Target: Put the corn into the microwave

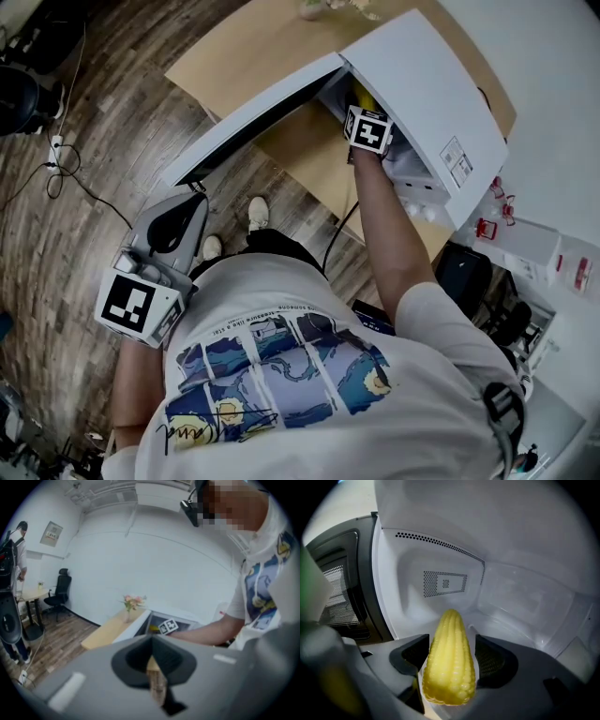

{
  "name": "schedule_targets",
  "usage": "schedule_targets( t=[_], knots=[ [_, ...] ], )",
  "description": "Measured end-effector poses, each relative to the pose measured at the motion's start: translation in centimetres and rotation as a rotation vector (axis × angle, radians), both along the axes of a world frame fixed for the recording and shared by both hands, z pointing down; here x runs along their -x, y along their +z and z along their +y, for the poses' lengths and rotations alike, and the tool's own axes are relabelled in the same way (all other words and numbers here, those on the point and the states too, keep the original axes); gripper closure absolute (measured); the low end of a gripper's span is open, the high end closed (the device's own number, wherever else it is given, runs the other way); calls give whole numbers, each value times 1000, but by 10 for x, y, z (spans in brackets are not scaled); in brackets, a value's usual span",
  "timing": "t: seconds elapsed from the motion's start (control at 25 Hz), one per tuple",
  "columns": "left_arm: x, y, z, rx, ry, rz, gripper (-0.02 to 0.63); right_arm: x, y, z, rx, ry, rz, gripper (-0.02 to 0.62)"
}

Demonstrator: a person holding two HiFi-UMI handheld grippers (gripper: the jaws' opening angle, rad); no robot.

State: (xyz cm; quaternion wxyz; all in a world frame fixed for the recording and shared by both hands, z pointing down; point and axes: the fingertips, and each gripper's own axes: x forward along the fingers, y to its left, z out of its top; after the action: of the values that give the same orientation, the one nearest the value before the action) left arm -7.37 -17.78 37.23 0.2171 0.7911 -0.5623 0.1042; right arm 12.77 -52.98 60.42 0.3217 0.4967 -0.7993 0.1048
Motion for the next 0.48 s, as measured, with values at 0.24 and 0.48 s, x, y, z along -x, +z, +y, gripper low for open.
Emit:
schedule_targets(
  t=[0.24, 0.48],
  knots=[
    [-3, 1, 10, -3, 33, 10, 597, -6, -12, 14, -24, 5, -25, 325],
    [-3, -3, 21, -20, 69, 13, 598, -15, -22, 35, -35, 25, -31, 324]
  ],
)
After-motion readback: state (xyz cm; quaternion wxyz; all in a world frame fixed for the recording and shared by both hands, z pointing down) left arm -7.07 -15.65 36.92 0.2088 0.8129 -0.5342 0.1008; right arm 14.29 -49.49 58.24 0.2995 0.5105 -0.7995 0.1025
